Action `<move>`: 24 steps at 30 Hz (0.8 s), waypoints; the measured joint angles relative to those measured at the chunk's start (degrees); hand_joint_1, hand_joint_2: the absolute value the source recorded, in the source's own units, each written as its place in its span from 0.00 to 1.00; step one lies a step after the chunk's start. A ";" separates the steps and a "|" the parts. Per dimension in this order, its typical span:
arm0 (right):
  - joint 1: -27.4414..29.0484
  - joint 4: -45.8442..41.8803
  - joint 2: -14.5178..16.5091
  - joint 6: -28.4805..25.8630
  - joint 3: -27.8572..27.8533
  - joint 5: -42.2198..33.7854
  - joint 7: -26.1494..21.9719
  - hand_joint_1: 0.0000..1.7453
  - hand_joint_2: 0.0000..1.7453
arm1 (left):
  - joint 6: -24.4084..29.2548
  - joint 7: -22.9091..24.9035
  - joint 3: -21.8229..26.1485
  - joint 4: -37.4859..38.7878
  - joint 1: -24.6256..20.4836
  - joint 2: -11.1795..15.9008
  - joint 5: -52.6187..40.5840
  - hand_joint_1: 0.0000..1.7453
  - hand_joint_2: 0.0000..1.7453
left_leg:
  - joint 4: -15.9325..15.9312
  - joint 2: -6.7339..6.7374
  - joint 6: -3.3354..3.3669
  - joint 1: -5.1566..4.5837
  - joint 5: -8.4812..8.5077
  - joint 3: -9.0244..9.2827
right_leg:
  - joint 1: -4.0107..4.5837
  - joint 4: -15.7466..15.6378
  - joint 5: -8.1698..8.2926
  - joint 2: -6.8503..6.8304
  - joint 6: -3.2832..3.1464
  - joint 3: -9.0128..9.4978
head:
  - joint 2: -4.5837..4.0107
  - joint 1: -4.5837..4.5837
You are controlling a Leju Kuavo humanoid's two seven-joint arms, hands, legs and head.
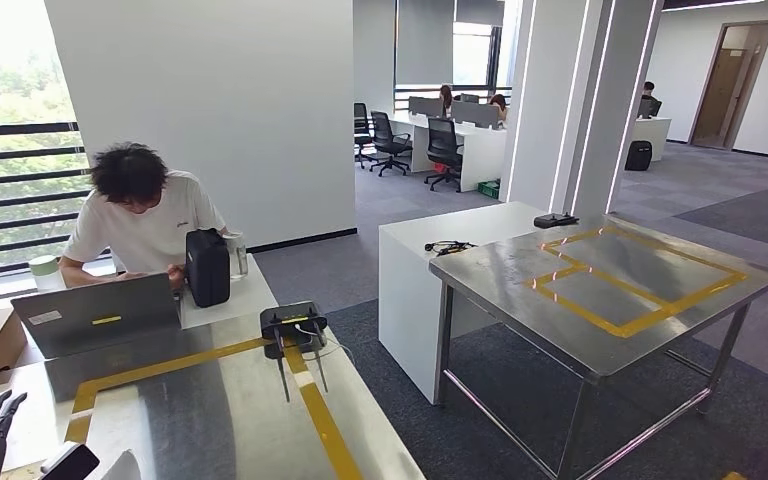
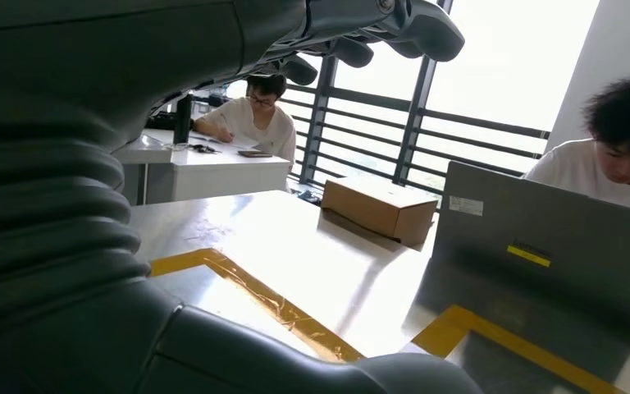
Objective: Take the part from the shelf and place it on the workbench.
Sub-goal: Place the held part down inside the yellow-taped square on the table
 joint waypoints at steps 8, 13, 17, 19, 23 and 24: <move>-0.01 0.00 0.01 -0.02 0.00 0.00 -0.17 0.00 0.00 | 0.07 2.20 0.00 -0.18 -0.12 -1.13 -0.95 0.00 0.00 | 0.00 0.00 0.00 -0.01 0.00 0.00 | -0.01 0.00 0.00 0.00 0.00 0.01 | 0.00 -0.02; -0.01 0.00 0.12 -0.03 0.00 -0.02 -0.17 0.00 0.00 | 0.52 2.05 0.00 -0.21 -0.24 -1.32 -1.20 0.00 0.00 | 0.32 0.02 0.51 -0.36 -0.34 -0.02 | -0.35 -0.10 -0.05 0.00 0.50 0.13 | 0.00 -0.05; -0.10 0.00 0.31 -0.16 0.00 -0.31 -0.14 0.00 0.00 | 1.19 1.55 -0.01 -0.54 -0.62 -1.64 -1.37 0.00 0.00 | -0.52 0.18 1.22 -0.10 0.03 0.49 | -0.45 0.56 -0.57 -0.01 1.04 0.03 | 0.00 -0.05; -0.19 0.00 0.35 -0.26 0.00 -0.51 -0.05 0.00 0.00 | 1.41 1.49 -0.02 -0.68 -0.91 -2.01 -1.50 0.00 0.00 | -1.19 0.40 1.66 0.26 0.32 0.93 | -0.42 5.04 -3.07 -0.06 1.21 -2.00 | 0.00 0.04; -0.11 0.00 0.53 -0.35 -0.03 -0.86 0.16 0.00 0.00 | 1.41 1.59 -0.02 -0.56 -0.99 -2.72 -1.74 0.00 0.00 | -0.92 0.49 1.66 0.38 0.15 0.82 | -0.68 16.54 -6.75 -0.08 1.74 -8.36 | 0.00 0.19; -0.11 0.00 0.59 -0.42 -0.04 -0.98 0.13 0.00 0.00 | 1.38 1.61 -0.02 -0.52 -0.97 -2.89 -1.80 0.00 0.00 | -0.66 0.48 1.44 0.50 0.00 0.79 | -0.85 15.11 -5.29 -0.10 1.89 -7.88 | 0.00 0.21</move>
